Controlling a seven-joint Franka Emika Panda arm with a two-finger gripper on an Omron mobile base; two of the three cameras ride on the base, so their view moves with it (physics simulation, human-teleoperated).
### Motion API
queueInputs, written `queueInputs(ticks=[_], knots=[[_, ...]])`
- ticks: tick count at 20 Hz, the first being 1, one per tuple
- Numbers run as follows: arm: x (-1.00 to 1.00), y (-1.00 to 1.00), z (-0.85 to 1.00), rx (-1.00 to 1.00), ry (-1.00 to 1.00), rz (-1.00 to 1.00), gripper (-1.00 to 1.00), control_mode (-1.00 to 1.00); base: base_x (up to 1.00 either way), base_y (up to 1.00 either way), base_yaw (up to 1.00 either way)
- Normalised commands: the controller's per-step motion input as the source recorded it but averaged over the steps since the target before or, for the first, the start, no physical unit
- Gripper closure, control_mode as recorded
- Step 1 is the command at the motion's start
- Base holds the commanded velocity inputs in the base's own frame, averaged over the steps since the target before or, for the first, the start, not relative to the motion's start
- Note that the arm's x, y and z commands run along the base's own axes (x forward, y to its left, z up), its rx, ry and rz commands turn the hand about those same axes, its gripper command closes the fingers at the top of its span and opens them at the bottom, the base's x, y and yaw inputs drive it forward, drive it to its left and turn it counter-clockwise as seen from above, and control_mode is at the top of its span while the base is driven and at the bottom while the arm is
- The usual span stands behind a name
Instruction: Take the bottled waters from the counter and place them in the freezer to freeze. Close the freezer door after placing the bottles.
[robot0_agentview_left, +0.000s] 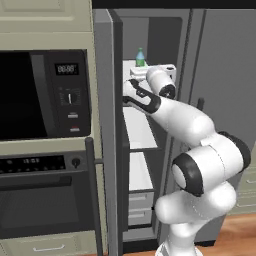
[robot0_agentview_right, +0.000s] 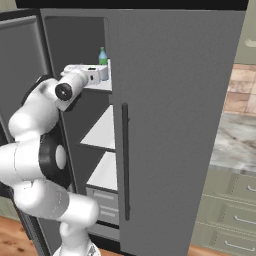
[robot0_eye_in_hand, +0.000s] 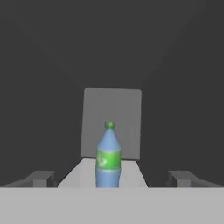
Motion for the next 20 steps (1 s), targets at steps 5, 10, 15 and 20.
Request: queueInputs(ticks=[5,10,15,20], knots=[[-1.00,-0.07,0.27,0.05,0.05,0.00,-1.00,-1.00,0.00,0.00,0.00],[-1.00,-0.01,0.07,0.01,0.07,0.00,-1.00,-1.00,0.00,0.00,0.00],[-0.85,-0.04,0.00,0.01,0.16,0.00,-1.00,-1.00,0.00,0.00,0.00],[-0.75,-0.03,0.05,0.10,0.27,0.02,-1.00,-1.00,0.00,0.00,0.00]])
